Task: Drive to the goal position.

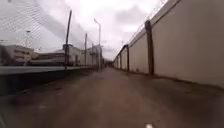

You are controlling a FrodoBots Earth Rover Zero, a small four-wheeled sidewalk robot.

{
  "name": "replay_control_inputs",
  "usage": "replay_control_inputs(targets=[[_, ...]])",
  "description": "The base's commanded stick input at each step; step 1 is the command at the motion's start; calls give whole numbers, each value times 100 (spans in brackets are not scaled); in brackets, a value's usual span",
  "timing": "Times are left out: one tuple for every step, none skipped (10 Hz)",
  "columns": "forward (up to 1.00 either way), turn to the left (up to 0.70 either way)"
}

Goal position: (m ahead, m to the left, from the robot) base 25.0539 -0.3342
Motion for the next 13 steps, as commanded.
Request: replay_control_inputs(targets=[[70,0],[70,0],[70,-18],[70,0],[70,0],[70,0],[70,0],[70,0],[70,0],[70,0],[70,0],[70,0],[70,0]])
